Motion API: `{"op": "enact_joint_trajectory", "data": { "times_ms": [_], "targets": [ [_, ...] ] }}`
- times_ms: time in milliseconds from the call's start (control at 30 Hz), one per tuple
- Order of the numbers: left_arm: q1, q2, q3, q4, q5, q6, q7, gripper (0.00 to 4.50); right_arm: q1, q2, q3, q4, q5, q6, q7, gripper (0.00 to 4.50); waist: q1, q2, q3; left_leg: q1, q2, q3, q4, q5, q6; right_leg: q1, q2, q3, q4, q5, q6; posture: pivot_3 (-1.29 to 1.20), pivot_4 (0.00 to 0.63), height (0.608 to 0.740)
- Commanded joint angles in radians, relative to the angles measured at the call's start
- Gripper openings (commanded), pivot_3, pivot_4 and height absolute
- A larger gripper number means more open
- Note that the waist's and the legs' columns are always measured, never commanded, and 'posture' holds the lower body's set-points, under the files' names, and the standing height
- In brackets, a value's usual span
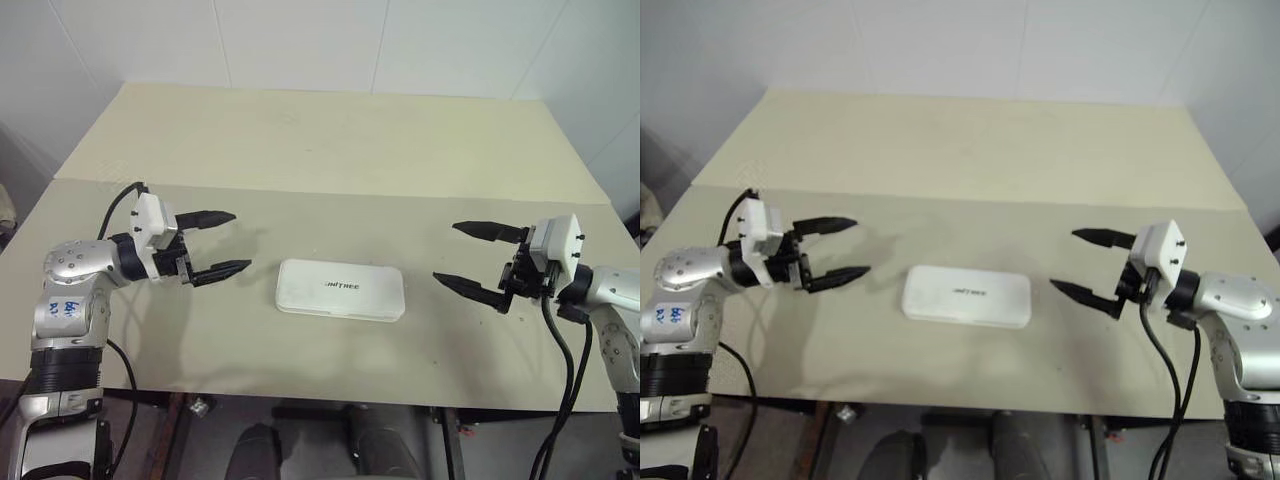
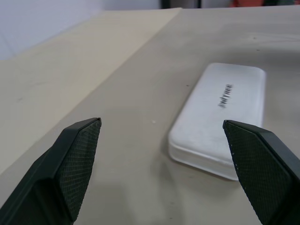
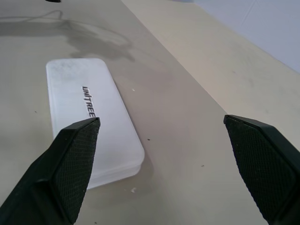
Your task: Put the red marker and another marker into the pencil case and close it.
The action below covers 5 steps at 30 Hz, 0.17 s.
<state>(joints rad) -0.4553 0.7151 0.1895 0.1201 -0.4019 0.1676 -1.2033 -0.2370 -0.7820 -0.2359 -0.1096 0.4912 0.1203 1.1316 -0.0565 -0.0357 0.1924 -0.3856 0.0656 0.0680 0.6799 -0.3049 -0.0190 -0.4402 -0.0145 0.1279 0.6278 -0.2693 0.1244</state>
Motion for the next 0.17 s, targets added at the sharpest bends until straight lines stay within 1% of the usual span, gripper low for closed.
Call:
{"op": "enact_joint_trajectory", "data": {
  "times_ms": [33,167],
  "targets": [
    [0.017,0.030,0.014,-0.049,-0.032,0.024,-0.009,4.47,-0.017,0.006,0.005,-0.005,-0.002,-0.031,0.005,4.50,-0.003,0.000,0.000,0.000,0.000,0.000,0.000,0.000,0.000,0.000,0.000,0.000,0.000,0.000,0.000,0.00,0.150,0.740],
    [0.023,0.039,0.021,-0.053,-0.029,0.019,-0.001,4.47,-0.049,0.024,0.040,0.038,-0.046,-0.086,0.005,4.50,-0.004,0.000,0.000,0.000,0.000,0.000,0.000,0.000,0.000,0.000,0.000,0.000,0.000,0.000,0.000,0.00,0.150,0.740]
  ]
}}
